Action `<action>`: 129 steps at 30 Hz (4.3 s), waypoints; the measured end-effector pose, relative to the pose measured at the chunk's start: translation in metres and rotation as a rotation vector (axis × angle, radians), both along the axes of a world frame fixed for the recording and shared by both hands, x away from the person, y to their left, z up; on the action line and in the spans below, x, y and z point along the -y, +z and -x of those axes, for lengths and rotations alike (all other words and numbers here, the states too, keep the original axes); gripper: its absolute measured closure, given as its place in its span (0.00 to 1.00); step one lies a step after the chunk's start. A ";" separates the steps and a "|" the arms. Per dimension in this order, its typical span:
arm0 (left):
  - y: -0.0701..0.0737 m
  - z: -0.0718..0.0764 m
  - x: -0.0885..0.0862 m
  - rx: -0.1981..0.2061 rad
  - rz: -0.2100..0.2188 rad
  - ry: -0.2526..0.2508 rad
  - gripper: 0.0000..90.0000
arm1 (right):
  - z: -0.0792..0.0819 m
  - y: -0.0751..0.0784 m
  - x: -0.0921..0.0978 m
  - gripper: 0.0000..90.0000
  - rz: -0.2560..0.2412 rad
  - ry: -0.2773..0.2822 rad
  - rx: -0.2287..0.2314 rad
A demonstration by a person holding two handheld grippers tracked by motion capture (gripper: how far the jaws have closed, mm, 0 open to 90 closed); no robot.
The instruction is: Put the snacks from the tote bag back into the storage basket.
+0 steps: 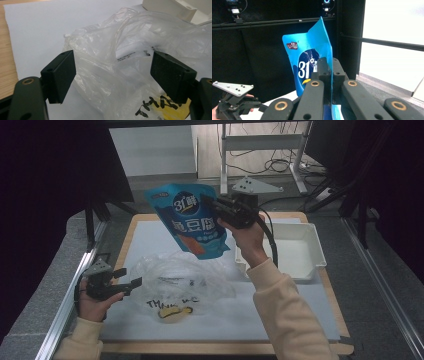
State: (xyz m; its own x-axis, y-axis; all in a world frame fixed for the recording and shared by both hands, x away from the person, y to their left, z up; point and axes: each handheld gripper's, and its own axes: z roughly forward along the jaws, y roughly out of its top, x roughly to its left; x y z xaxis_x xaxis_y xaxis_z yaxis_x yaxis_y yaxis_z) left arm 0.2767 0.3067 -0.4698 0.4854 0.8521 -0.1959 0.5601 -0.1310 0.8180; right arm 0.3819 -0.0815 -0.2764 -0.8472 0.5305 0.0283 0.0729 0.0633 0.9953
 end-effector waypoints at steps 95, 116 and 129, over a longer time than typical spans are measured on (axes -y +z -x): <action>-0.004 -0.001 0.001 -0.011 -0.015 0.004 0.23 | -0.035 -0.025 0.147 0.99 0.000 -0.342 -0.031; -0.003 -0.001 0.001 -0.008 -0.017 0.006 0.23 | -0.047 -0.045 0.147 0.99 0.009 -0.360 -0.064; -0.004 -0.001 0.001 -0.007 -0.020 0.007 0.23 | -0.057 -0.057 0.144 0.99 0.012 -0.361 -0.081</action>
